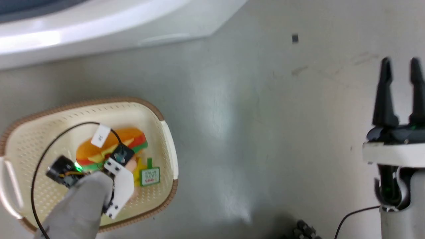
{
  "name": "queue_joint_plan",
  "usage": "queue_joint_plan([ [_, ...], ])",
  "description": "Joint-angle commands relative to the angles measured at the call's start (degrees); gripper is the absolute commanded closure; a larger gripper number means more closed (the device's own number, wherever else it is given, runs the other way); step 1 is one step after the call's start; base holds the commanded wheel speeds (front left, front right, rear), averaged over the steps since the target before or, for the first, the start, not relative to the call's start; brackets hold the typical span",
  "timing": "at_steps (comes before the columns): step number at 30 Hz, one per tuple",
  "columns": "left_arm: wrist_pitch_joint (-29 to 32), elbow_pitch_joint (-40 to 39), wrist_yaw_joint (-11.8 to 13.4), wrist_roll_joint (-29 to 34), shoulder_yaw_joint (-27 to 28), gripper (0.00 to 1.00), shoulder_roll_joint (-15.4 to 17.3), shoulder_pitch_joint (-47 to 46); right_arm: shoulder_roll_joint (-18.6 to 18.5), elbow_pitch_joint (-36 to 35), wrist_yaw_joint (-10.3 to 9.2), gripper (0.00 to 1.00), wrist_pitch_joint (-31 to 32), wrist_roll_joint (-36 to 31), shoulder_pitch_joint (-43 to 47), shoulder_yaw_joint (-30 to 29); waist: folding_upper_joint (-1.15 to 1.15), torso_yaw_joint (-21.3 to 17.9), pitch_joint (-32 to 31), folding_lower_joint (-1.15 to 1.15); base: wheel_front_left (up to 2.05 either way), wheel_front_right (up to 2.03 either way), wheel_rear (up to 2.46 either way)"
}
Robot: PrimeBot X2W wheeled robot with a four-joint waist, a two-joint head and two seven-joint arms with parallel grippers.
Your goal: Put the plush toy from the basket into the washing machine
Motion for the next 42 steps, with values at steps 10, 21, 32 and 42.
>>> queue_joint_plan([
  [10,-4.8,0.1,-1.2,-3.4,-0.8,1.00,-4.5,5.9,0.0,2.6,-0.05,0.00,-0.2,-3.5,5.6,0.0,0.00,5.1,-13.9,0.00,0.00,0.00,0.00],
  [21,-10.9,0.1,-1.3,-7.2,-2.6,1.00,-6.9,9.1,0.0,3.3,-0.05,0.00,-0.2,-5.9,10.0,0.2,0.00,8.2,-22.7,0.00,0.00,0.00,0.00],
  [32,-16.9,-0.5,-0.5,-9.9,-2.6,1.00,-9.9,12.7,0.0,4.0,-0.05,0.00,-0.2,-7.4,15.9,-0.6,0.00,12.8,-31.8,0.00,0.00,0.00,0.00],
  [42,-18.2,-7.7,2.0,-11.9,-0.8,1.00,-9.7,15.0,0.0,4.1,-0.05,0.00,-0.2,-7.8,18.7,-0.9,0.00,15.9,-36.9,0.00,0.00,0.00,0.00],
])
